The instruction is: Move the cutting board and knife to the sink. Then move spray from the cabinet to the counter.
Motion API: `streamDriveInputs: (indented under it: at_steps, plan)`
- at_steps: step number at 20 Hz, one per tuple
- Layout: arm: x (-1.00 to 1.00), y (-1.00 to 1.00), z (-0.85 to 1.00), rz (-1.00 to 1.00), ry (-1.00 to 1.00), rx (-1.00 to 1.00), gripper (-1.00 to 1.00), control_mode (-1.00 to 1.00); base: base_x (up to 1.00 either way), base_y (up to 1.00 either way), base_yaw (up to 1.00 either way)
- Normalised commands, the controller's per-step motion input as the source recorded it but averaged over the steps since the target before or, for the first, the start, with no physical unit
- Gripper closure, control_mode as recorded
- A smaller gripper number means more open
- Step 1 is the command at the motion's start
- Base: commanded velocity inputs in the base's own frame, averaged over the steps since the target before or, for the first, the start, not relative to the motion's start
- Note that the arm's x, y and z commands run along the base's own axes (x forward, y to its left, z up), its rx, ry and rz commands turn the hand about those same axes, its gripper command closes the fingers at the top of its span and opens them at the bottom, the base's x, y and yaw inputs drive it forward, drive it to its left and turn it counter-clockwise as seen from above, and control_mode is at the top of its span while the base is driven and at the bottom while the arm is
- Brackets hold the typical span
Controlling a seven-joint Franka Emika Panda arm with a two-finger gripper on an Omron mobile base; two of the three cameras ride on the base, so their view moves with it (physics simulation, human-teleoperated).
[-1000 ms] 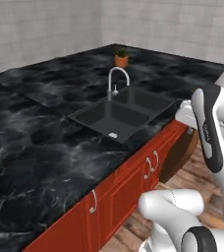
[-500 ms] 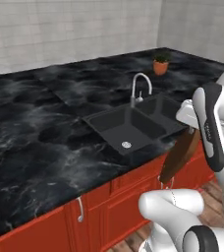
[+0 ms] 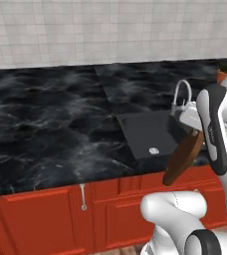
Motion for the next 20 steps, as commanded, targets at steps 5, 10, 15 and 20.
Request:
streamDriveInputs:
  at_steps: [5, 10, 15, 20]
  plan:
    - [0.00, 0.00, 0.00, 0.00, 0.00, 0.00, 1.00, 1.00, 0.00, -0.54, 0.55]
    - [0.00, 0.00, 0.00, 0.00, 0.00, 0.00, 1.00, 1.00, 0.00, -0.46, 0.16]
    - [0.00, 0.00, 0.00, 0.00, 0.00, 0.00, 1.00, 1.00, 0.10, -0.30, -0.01]
    - [0.00, 0.00, 0.00, 0.00, 0.00, 0.00, 1.00, 1.00, 0.26, -0.11, -0.02]
